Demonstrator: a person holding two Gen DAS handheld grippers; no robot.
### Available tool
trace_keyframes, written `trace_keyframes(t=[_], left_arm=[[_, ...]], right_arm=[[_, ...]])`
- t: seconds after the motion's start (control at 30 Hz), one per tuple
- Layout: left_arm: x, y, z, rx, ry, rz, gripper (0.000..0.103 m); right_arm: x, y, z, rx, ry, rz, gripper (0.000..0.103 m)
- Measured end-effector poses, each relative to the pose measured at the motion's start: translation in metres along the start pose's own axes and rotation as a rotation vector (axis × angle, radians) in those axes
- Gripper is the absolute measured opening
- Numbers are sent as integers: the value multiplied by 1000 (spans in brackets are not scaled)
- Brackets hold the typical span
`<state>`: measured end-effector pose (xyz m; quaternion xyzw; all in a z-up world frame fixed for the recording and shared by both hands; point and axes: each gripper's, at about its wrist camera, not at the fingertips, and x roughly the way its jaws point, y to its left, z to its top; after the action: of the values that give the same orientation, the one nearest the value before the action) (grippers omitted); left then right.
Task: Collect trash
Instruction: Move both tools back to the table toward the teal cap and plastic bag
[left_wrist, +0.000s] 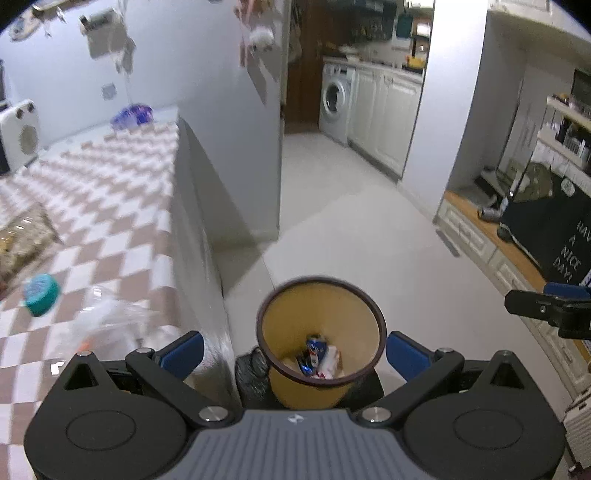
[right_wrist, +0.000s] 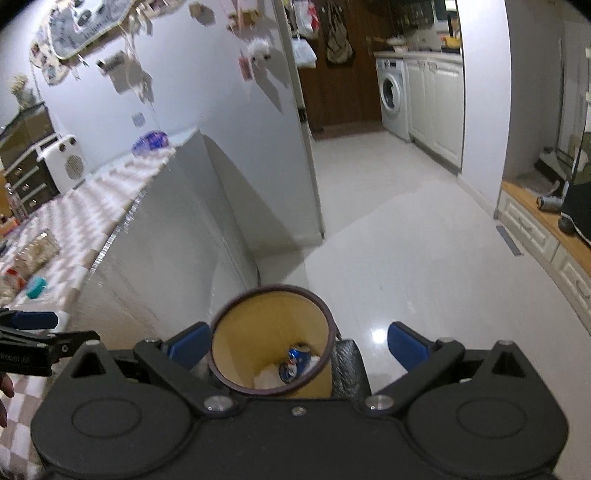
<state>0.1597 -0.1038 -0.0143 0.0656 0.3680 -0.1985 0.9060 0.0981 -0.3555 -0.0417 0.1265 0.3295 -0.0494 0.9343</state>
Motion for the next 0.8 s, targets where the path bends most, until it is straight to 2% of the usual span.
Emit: trace_keyframes(t=[0.2,0.47,0.63,0.8], left_arm=[[-43,22,-13,-35,-93,22,103],[-83,72,-23,-94,-177,86,103],[-95,109,-25,-137,-201,164,103],[-100,147,-26,-178,-204,232,103]], right_arm=[[-24,23,-10,-34,-72,38,103],[-29,64,-20,-91,-122,121,103],[-24,95,-23,-145,-134,164,103],[-16,127,-26,-194,-119,263,103]])
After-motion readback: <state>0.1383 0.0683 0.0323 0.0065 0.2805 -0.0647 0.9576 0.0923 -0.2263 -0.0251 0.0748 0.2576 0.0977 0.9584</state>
